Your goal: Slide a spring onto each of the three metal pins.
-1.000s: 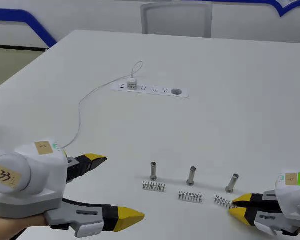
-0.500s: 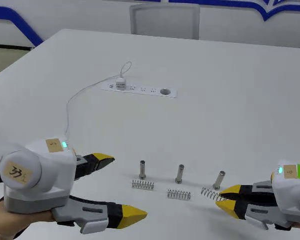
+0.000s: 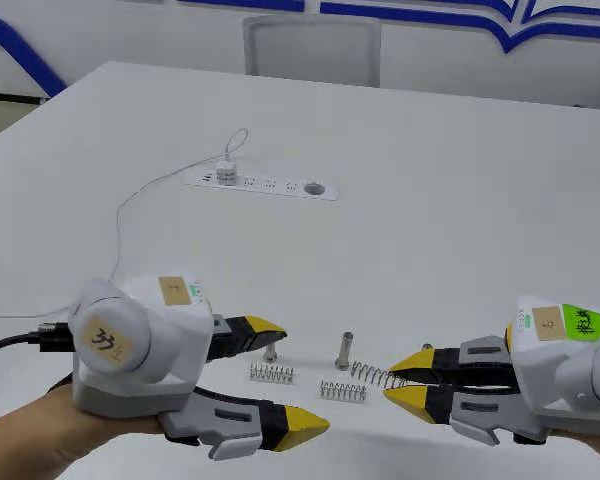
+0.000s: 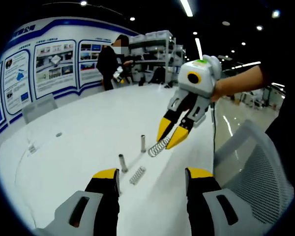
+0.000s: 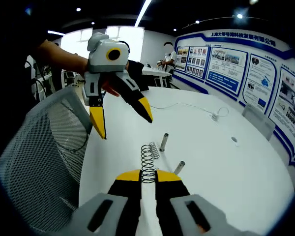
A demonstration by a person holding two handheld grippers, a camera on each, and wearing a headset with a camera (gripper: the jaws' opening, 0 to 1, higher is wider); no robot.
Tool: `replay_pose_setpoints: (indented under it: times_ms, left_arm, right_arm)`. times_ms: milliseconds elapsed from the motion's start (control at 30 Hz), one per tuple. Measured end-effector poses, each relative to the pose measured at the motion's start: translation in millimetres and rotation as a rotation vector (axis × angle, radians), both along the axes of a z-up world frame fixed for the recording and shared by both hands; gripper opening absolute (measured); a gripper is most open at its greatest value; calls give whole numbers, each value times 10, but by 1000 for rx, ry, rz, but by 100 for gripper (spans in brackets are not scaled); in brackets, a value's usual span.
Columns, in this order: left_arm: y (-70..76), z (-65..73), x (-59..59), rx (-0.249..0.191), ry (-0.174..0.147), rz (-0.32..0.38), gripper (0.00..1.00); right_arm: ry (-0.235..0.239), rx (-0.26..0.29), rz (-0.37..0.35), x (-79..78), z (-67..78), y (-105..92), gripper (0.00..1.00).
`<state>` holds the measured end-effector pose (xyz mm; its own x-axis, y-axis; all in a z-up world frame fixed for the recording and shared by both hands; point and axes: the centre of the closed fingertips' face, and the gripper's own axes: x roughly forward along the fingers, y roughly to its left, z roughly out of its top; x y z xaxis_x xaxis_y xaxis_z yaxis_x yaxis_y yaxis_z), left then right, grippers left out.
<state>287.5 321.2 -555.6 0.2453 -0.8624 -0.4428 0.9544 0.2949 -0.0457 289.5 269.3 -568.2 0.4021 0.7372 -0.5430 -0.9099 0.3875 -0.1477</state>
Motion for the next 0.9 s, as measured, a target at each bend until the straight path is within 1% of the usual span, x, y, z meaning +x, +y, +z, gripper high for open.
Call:
replay_pose_setpoints:
  times_ms: [100,200,300,467,533,567,600,633,767,833,900]
  left_arm:
    - [-32,-11,-18,8,-23,-21,50]
    - [-58,-8,-23,-3,-10,-33,45]
    - [-75,-12,-39,-1,-6,-53,44]
    - [-89,6,-49,-7,-12,-77,40]
    - [-91,10,-54,-9,-13,-88,36]
    - [-93,13,-67,-12,-11,-99,34]
    - [-97,22,-98,-22,2,-119,32]
    - [-95,30,-107,-29,10,-123,31]
    - [-101,95,-129,-58,10,-143,28]
    - [-102,97,-148,-59,11,-158,27]
    - [-100,99,-173,-60,16,-174,22]
  right_arm:
    - [-8,-5,35,-62,30,109,10]
    - [-9,-4,56,-100,49,199,10]
    - [-11,2,75,-131,69,279,10]
    - [-17,3,97,-157,87,354,10]
    - [-19,3,104,-166,101,374,10]
    - [-19,3,109,-171,107,382,10]
    - [-20,1,117,-180,120,397,10]
    - [-22,1,122,-186,134,410,10]
    - [-31,4,156,-219,198,476,10]
    - [-39,-6,167,-220,205,486,10]
    - [-43,-1,171,-215,227,501,10]
